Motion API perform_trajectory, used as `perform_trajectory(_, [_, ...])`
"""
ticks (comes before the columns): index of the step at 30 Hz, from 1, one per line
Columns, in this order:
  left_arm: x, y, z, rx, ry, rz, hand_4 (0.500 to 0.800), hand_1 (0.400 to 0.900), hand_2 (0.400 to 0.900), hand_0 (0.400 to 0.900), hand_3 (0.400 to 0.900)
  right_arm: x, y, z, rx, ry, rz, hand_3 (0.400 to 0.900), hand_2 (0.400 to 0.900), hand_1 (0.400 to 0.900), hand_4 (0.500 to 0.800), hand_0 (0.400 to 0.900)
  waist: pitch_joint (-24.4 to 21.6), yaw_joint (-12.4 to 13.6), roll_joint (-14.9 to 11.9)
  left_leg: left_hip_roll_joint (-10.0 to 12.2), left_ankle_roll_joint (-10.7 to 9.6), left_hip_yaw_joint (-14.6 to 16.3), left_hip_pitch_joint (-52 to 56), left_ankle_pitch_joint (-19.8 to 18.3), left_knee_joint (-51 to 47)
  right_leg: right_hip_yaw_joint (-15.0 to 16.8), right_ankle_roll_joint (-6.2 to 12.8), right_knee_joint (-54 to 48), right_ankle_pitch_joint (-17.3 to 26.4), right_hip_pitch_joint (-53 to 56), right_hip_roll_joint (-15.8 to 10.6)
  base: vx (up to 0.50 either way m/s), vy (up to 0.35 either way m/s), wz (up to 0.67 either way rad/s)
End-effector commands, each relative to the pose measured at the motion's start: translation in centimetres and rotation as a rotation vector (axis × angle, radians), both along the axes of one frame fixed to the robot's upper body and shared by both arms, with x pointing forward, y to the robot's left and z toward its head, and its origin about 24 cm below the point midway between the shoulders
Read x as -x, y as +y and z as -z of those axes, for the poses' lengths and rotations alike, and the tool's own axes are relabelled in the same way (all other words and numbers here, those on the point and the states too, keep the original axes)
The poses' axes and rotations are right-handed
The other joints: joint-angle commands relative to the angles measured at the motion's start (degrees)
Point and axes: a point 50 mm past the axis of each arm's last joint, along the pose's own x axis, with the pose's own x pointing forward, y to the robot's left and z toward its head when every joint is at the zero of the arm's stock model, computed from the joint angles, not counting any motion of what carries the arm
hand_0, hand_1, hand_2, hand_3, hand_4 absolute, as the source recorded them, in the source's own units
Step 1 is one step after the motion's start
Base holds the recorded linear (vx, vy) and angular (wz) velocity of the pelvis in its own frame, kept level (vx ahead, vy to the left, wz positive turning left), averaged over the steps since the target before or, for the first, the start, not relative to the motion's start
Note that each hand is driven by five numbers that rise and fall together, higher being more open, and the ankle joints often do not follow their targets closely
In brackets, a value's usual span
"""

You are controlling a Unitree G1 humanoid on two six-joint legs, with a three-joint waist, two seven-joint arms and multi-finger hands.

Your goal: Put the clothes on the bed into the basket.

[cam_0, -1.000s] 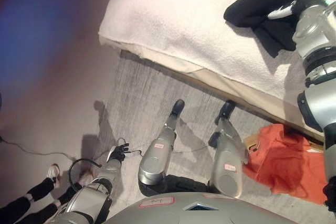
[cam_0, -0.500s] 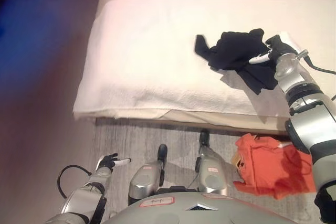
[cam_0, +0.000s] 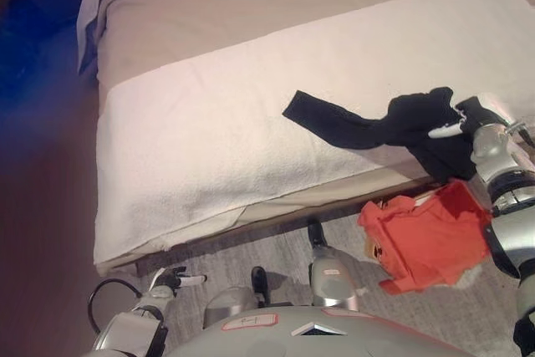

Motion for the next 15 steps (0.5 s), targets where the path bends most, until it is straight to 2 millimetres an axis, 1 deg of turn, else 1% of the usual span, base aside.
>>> perform_trajectory(1, [1.6,3.3,-0.9,-0.105,0.075,0.010,0.800,0.900,0.900,0.900,0.900,-0.9,-2.3,-6.5,0.119,-0.173,0.007,0.400,0.400,0.400,0.500,0.400,-0.55,-0.52,0.03,1.03,-1.37,-0.84,-2.31,-0.67,-0.31,0.45,5.15,5.40,-0.40,-0.48,-2.19,0.00,0.013,-0.12])
perform_trajectory(2, [1.4,3.1,-0.8,-0.099,0.071,0.025,0.800,0.900,0.900,0.900,0.900,0.1,-3.3,-6.0,0.114,-0.157,0.044,0.400,0.400,0.400,0.500,0.400,-0.63,-1.20,0.19,1.00,-1.32,-0.36,-2.08,-0.80,-0.31,0.72,5.21,5.44,-0.36,-0.48,-2.12,0.00,0.012,-0.11])
perform_trajectory(3, [1.2,3.1,-0.9,-0.099,0.067,0.034,0.800,0.900,0.900,0.900,0.900,0.6,-3.7,-5.6,0.110,-0.148,0.058,0.400,0.400,0.400,0.500,0.400,-0.66,-1.49,0.27,1.01,-1.32,-0.22,-1.97,-0.83,-0.31,0.79,5.20,5.40,-0.36,-0.46,-2.06,0.00,0.012,-0.11])
perform_trajectory(4, [1.1,3.1,-0.9,-0.099,0.067,0.034,0.800,0.900,0.900,0.900,0.900,0.6,-3.7,-5.6,0.110,-0.148,0.059,0.400,0.400,0.400,0.500,0.400,-0.66,-1.44,0.26,1.01,-1.32,-0.22,-1.96,-0.84,-0.31,0.79,5.19,5.39,-0.37,-0.45,-2.06,0.00,0.007,-0.11])
perform_trajectory(6, [0.8,3.0,-0.9,-0.101,0.063,0.055,0.800,0.900,0.900,0.900,0.900,2.1,-5.0,-5.0,0.109,-0.127,0.108,0.400,0.400,0.400,0.500,0.400,-0.73,-2.21,0.31,1.07,-1.31,0.33,-1.59,-1.00,-0.31,1.20,5.18,5.40,-0.36,-0.39,-1.86,0.01,0.002,-0.11])
perform_trajectory(7, [0.8,3.1,-0.9,-0.102,0.063,0.055,0.800,0.900,0.900,0.900,0.900,2.1,-5.0,-5.0,0.109,-0.127,0.108,0.400,0.400,0.400,0.500,0.400,-0.72,-2.16,0.30,1.07,-1.31,0.34,-1.57,-1.01,-0.31,1.20,5.18,5.39,-0.36,-0.38,-1.86,0.01,0.000,-0.06])
perform_trajectory(10, [0.4,3.0,-0.9,-0.103,0.061,0.078,0.800,0.900,0.900,0.900,0.900,3.8,-6.4,-4.4,0.110,-0.103,0.161,0.400,0.400,0.400,0.500,0.400,-0.50,-3.07,0.29,1.13,-1.25,0.84,-1.07,-1.32,-0.31,1.70,5.16,5.67,-0.47,-0.37,-1.52,0.01,0.003,-0.10])
perform_trajectory(15, [0.0,3.0,-1.0,-0.104,0.050,0.094,0.800,0.900,0.900,0.900,0.900,5.4,-7.6,-3.8,0.107,-0.078,0.215,0.400,0.400,0.400,0.500,0.400,-0.18,-3.67,0.27,1.12,-1.14,1.59,-0.59,-1.57,-0.31,2.64,5.19,5.91,-0.58,-0.44,-0.98,0.01,0.002,-0.11])
